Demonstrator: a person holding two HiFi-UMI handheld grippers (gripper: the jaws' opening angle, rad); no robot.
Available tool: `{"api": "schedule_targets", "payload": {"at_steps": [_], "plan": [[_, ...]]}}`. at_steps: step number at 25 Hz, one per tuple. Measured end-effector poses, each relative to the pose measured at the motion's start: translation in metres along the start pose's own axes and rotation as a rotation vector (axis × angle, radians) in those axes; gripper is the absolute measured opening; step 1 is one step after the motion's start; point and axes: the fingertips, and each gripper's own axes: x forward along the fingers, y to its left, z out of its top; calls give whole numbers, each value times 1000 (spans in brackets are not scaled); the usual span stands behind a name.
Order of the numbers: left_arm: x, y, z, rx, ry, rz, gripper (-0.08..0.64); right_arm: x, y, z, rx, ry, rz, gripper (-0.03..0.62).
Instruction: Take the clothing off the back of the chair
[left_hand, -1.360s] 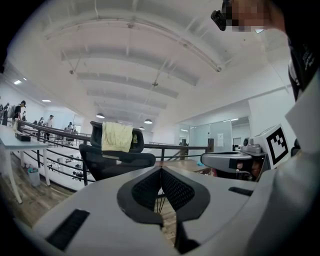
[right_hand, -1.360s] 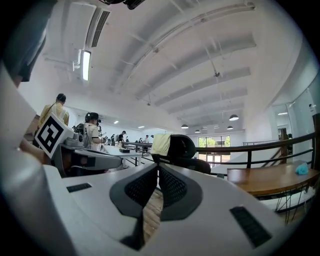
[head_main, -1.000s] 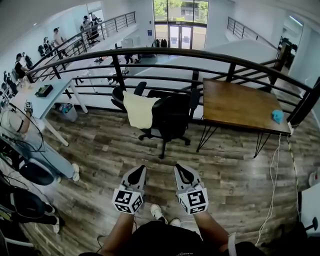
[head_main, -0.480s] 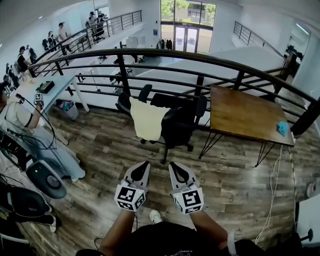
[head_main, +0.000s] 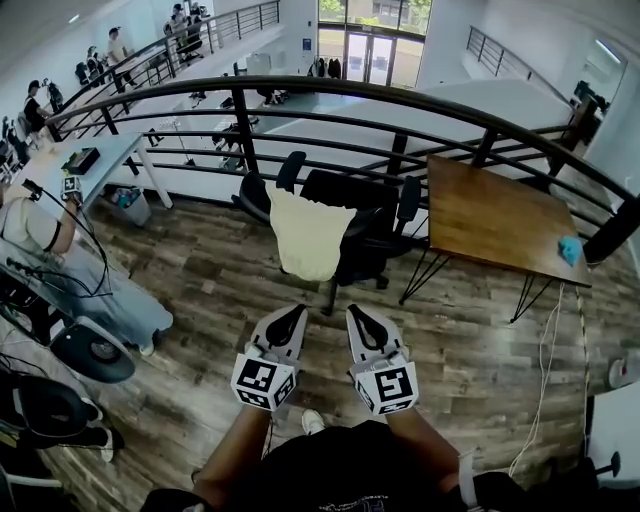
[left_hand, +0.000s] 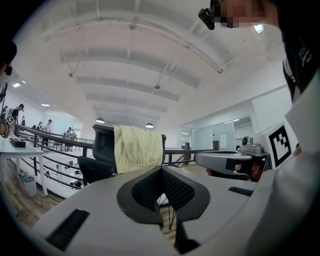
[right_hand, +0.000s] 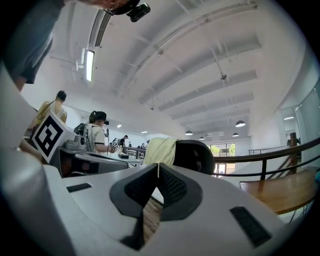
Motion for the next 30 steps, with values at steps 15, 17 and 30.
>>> {"api": "schedule_targets", "payload": {"at_steps": [15, 17, 30], "plan": [[18, 1, 17, 17, 1, 32, 12, 17, -28, -6, 22, 34, 9, 21], [20, 2, 21, 10, -2, 46, 12, 16, -29, -6, 20, 37, 22, 21], [36, 26, 46, -30, 11, 215, 194, 15, -46, -14, 39, 65, 60, 21]]}}
